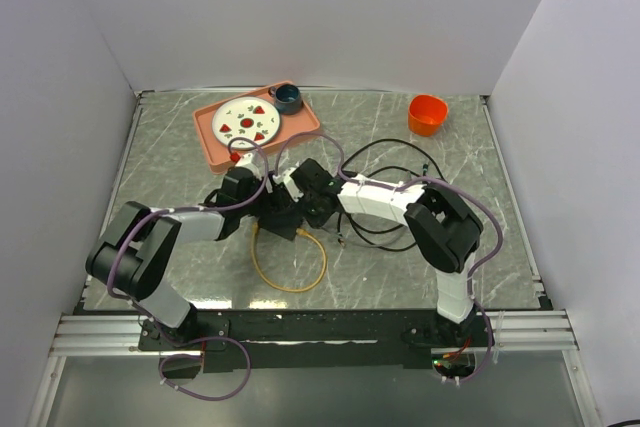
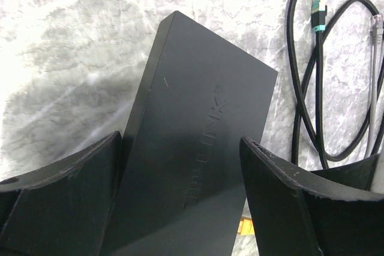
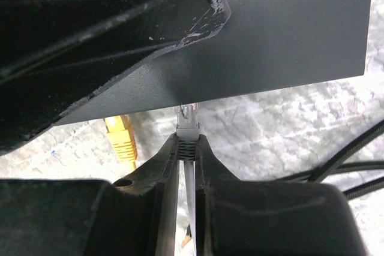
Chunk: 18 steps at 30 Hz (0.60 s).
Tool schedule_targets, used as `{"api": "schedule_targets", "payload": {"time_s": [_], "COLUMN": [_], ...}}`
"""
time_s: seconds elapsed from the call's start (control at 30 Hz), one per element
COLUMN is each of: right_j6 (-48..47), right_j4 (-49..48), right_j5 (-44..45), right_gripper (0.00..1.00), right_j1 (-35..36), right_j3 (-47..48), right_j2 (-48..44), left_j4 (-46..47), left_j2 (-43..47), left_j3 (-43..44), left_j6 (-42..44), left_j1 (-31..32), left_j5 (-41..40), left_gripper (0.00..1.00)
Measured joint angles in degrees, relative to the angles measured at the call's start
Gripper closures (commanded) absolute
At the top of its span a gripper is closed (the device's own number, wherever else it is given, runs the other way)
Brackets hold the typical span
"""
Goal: Insert the plug into the switch port
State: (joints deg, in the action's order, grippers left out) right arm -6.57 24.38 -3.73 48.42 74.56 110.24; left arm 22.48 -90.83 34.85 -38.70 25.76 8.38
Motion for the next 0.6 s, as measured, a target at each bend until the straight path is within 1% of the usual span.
{"api": "schedule_targets", "payload": {"time_s": [0.47, 0.6], "right_j6": [0.9, 1.8], "right_j4": [1.0, -0.3], "right_j5": [-2.6, -2.4], "right_gripper": [1.0, 1.0], "right_j1": [-0.9, -1.0], "right_j3": [-1.2, -2.6], "right_j2": [-1.5, -1.8], "left_j4": [3.3, 3.4], "left_j2": [1.0, 1.3], "left_j3": [-2.5, -2.8], "left_j6": [-2.5, -3.4], "left_j1": [2.4, 2.9], "left_j5": [-1.3, -1.7], "left_gripper": [0.2, 0.2]}}
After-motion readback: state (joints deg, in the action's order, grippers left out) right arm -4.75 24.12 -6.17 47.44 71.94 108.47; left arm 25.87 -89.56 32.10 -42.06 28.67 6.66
